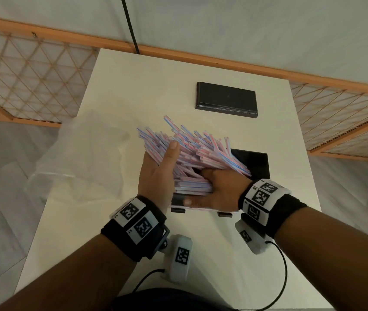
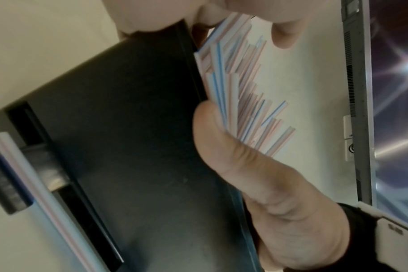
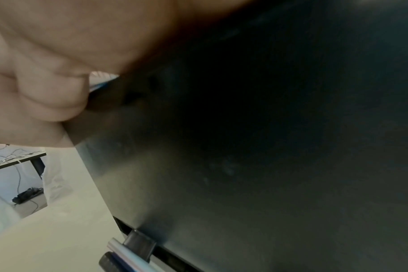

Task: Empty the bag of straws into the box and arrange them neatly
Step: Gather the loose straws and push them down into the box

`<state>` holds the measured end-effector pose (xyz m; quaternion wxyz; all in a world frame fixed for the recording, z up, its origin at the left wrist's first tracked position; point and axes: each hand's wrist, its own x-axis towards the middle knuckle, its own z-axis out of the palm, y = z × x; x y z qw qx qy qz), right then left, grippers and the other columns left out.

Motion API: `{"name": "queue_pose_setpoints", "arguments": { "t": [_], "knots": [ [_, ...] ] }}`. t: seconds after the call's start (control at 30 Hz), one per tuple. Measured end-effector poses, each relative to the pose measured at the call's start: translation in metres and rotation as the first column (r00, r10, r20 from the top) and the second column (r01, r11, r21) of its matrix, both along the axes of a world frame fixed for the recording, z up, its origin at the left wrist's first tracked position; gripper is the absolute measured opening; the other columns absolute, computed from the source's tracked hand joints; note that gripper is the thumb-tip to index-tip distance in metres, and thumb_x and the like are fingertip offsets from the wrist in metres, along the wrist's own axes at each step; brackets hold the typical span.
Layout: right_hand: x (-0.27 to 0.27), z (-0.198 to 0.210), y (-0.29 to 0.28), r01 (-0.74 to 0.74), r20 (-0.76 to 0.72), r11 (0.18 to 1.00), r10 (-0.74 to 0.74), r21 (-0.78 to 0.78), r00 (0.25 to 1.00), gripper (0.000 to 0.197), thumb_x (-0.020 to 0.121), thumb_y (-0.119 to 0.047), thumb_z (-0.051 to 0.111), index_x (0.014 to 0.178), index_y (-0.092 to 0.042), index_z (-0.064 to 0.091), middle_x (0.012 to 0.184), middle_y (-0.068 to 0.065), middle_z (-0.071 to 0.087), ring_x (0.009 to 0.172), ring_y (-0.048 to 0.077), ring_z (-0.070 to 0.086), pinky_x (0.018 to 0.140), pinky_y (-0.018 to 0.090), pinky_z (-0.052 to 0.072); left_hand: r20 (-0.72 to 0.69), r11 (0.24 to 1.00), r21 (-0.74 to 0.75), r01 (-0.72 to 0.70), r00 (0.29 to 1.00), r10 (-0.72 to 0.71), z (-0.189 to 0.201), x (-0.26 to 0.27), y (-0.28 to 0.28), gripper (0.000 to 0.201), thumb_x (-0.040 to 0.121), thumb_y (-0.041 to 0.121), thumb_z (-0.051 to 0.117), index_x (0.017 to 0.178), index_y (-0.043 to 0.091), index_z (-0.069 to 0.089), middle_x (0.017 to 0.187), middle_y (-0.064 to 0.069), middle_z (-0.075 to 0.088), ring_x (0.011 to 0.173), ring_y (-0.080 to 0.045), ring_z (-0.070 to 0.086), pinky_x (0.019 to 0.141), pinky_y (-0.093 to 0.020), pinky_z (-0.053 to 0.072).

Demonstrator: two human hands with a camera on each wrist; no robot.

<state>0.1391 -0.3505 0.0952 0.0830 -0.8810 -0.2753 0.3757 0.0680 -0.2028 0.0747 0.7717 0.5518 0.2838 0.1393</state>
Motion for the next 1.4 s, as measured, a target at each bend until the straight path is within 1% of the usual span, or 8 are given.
{"name": "queue_pose_setpoints", "arguments": {
  "t": [0.2, 0.47, 0.7, 0.83, 0.97, 1.07, 1.17, 1.4],
  "knots": [
    [0.005, -0.001, 0.002, 0.006, 0.008, 1.0, -0.006, -0.007, 1.0, 0.084, 0.053, -0.096, 0.049, 0.111, -0.036, 0.058, 0.106, -0.017, 0.06, 0.106, 0.015, 0.058, 0.101, 0.033, 0.045, 0.041, 0.994, 0.078, -0.079, 0.996, 0.076, 0.004, -0.004, 0.006, 0.048, 0.077, 0.038, 0.084, 0.113, 0.008, 0.072, 0.107, -0.008, 0.079, 0.104, -0.028, 0.076, 0.097, -0.057, 0.057],
    [0.004, -0.002, 0.008, 0.032, -0.025, 0.999, -0.031, 0.031, 0.999, 0.055, 0.061, -0.088, 0.06, 0.092, -0.043, 0.056, 0.098, -0.02, 0.061, 0.099, 0.01, 0.057, 0.094, 0.027, 0.044, 0.032, 0.984, -0.018, -0.178, 0.983, 0.179, 0.009, 0.003, 0.011, 0.024, 0.078, 0.039, 0.081, 0.094, 0.022, 0.073, 0.093, -0.004, 0.076, 0.092, -0.028, 0.074, 0.091, -0.064, 0.058],
    [0.005, 0.009, 0.013, -0.009, -0.091, 0.998, 0.015, 0.064, 0.996, 0.065, 0.074, -0.07, 0.069, 0.129, -0.039, 0.056, 0.123, -0.023, 0.054, 0.124, 0.008, 0.048, 0.099, 0.019, 0.028, 0.018, 0.97, -0.108, -0.219, 0.975, 0.222, 0.01, 0.007, 0.01, 0.04, 0.079, 0.055, 0.07, 0.095, 0.019, 0.071, 0.105, -0.027, 0.071, 0.108, -0.054, 0.065, 0.091, -0.07, 0.054],
    [0.007, 0.008, 0.014, 0.007, -0.056, 1.0, -0.006, 0.01, 0.998, 0.048, 0.069, -0.074, 0.07, 0.099, -0.039, 0.058, 0.093, -0.023, 0.057, 0.098, 0.008, 0.055, 0.088, 0.023, 0.038, 0.017, 0.972, -0.081, -0.219, 0.975, 0.221, 0.007, 0.008, 0.011, 0.036, 0.079, 0.062, 0.066, 0.088, 0.027, 0.07, 0.104, -0.026, 0.07, 0.101, -0.049, 0.069, 0.092, -0.071, 0.054],
    [0.008, 0.007, 0.013, -0.008, -0.073, 0.998, 0.012, 0.058, 0.997, 0.079, 0.062, -0.077, 0.073, 0.127, -0.038, 0.053, 0.125, -0.02, 0.057, 0.117, 0.008, 0.053, 0.105, 0.027, 0.039, -0.006, 0.973, -0.06, -0.222, 0.975, 0.222, 0.004, 0.007, 0.012, 0.034, 0.089, 0.057, 0.06, 0.075, 0.027, 0.054, 0.074, -0.003, 0.054, 0.073, -0.027, 0.053, 0.073, -0.056, 0.051],
    [0.011, 0.009, 0.013, 0.048, -0.088, 0.999, -0.046, 0.02, 0.995, 0.048, 0.061, -0.075, 0.075, 0.091, -0.04, 0.061, 0.094, -0.022, 0.064, 0.091, 0.003, 0.061, 0.086, 0.023, 0.048, 0.014, 0.98, -0.072, -0.185, 0.982, 0.186, -0.002, 0.007, 0.012, 0.019, 0.092, 0.045, 0.064, 0.091, 0.026, 0.067, 0.09, 0.004, 0.076, 0.09, -0.02, 0.074, 0.083, -0.045, 0.057],
    [0.012, 0.007, 0.018, 0.061, -0.039, 0.998, -0.062, -0.027, 0.997, 0.057, 0.058, -0.084, 0.068, 0.074, -0.031, 0.056, 0.07, -0.012, 0.057, 0.071, 0.01, 0.056, 0.072, 0.029, 0.044, -0.008, 0.988, 0.079, -0.133, 0.991, 0.134, -0.006, 0.004, 0.017, 0.019, 0.093, 0.041, 0.072, 0.086, 0.025, 0.065, 0.073, 0.015, 0.068, 0.068, -0.004, 0.062, 0.072, -0.039, 0.05],
    [0.006, 0.009, 0.016, -0.029, -0.02, 0.998, 0.03, 0.064, 0.999, 0.076, 0.062, -0.083, 0.067, 0.12, -0.034, 0.057, 0.108, -0.019, 0.059, 0.099, 0.008, 0.056, 0.092, 0.025, 0.042, -0.019, 0.977, 0.023, -0.211, 0.977, 0.211, 0.007, 0.003, 0.023, 0.062, 0.07, 0.049, 0.089, 0.114, 0.01, 0.067, 0.105, -0.009, 0.075, 0.092, -0.022, 0.074, 0.084, -0.046, 0.061]
  ]
}}
